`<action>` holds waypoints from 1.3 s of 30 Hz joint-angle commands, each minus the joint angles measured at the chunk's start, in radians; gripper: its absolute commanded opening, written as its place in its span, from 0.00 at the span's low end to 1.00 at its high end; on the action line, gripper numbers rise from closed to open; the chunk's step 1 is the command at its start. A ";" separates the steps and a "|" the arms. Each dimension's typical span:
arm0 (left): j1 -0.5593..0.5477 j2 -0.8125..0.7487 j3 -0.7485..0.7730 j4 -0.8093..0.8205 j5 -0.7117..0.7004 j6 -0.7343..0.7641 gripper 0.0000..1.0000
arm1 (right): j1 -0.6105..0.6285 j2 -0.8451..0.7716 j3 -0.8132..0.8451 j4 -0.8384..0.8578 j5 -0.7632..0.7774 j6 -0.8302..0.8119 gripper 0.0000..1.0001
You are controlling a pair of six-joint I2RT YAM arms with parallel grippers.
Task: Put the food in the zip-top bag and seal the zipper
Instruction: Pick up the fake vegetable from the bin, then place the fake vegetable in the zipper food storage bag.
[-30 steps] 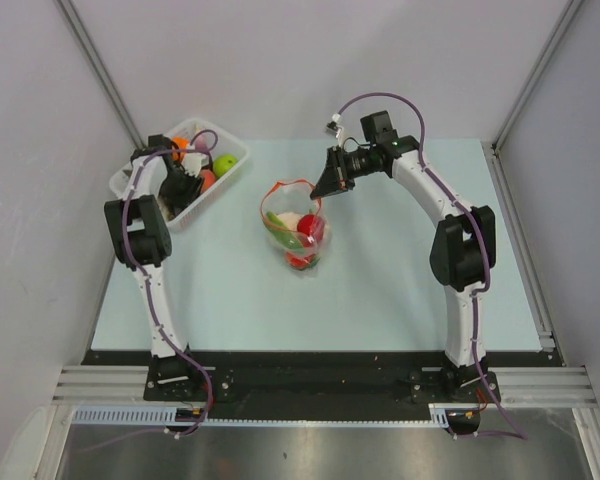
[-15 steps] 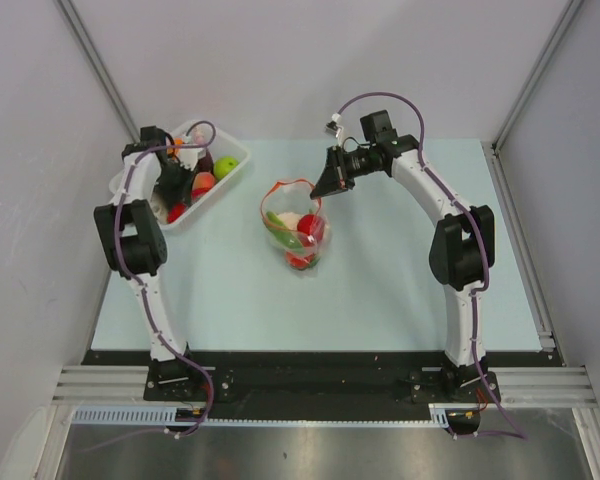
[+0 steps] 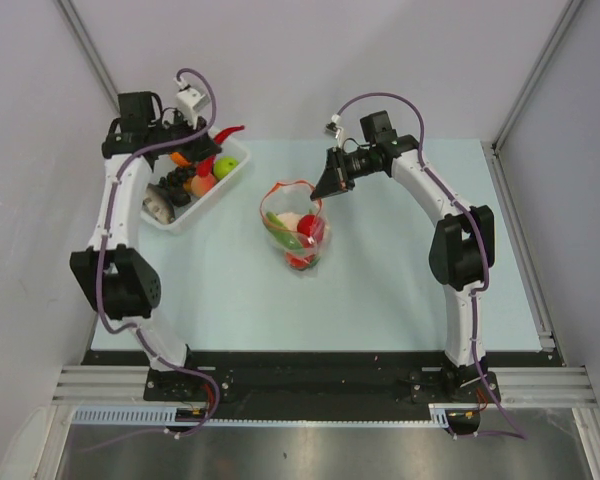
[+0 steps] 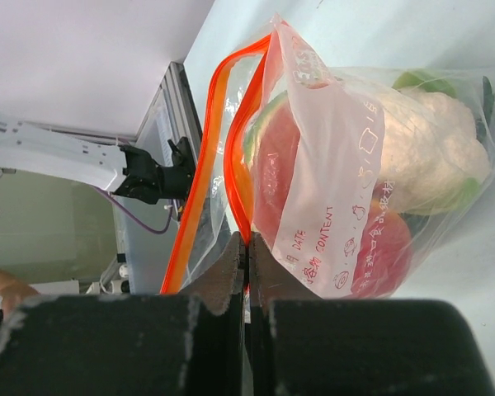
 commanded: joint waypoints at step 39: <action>-0.356 -0.028 -0.199 -0.388 0.432 1.345 0.92 | -0.004 0.011 0.100 -0.169 -0.108 -0.179 0.00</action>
